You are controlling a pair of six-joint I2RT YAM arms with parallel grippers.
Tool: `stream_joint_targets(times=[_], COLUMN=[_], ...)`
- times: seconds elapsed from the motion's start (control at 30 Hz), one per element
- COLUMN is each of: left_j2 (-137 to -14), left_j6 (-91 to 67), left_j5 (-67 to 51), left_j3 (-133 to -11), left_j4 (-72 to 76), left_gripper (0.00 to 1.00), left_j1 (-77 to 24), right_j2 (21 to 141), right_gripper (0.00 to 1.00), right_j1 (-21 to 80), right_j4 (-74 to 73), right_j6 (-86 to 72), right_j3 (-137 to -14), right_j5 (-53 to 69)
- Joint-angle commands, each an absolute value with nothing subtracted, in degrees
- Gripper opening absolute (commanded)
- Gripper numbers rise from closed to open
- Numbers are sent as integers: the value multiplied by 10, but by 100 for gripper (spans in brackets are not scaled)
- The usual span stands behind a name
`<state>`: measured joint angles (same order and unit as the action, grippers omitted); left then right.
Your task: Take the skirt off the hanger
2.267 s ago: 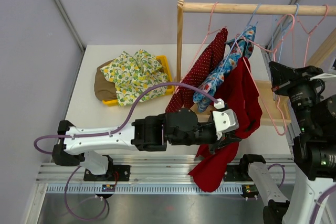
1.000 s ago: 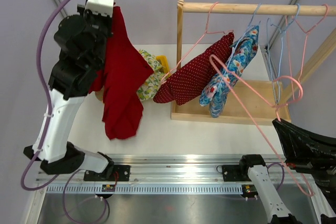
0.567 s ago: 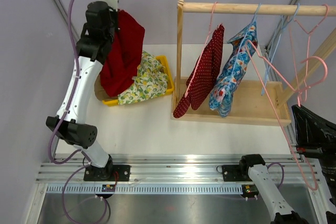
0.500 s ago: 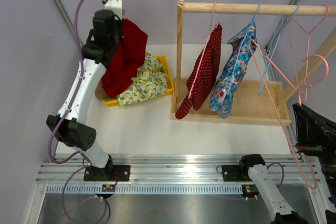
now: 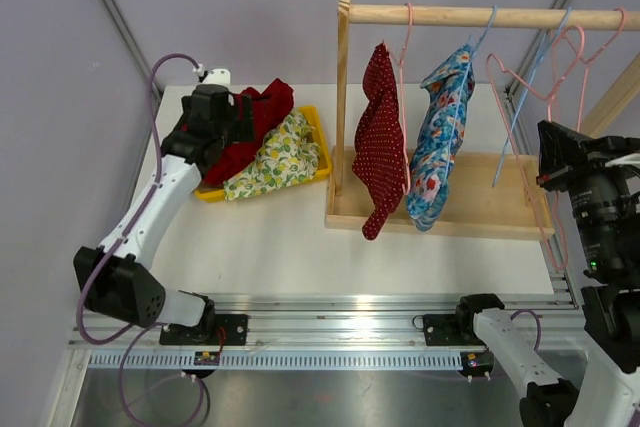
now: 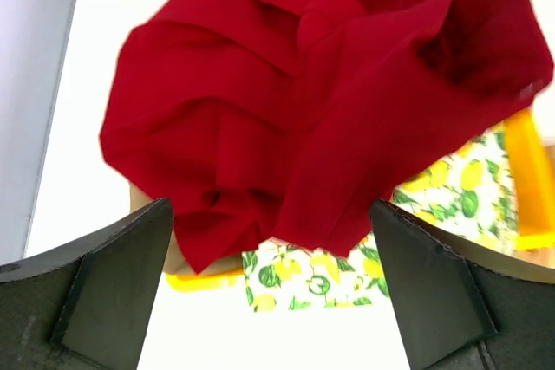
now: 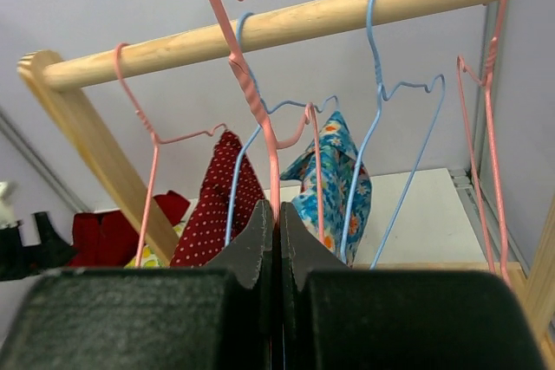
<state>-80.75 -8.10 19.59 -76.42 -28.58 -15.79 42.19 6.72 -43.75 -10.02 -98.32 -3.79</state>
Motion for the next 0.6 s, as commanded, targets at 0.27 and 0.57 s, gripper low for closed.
stream_joint_targets(times=[0.27, 0.57], left_j2=[-651, -637], left_j6=[-92, -103], left_j5=[135, 130], left_j3=[-674, -657], left_j4=[-275, -267], left_gripper=[99, 99], left_j1=[-156, -156], right_j2=[493, 620], right_gripper=[0, 0], right_j1=[70, 69], right_j4=[-220, -202], right_j6=[-69, -55], right_j3=[-908, -952], right_j5=[-138, -164])
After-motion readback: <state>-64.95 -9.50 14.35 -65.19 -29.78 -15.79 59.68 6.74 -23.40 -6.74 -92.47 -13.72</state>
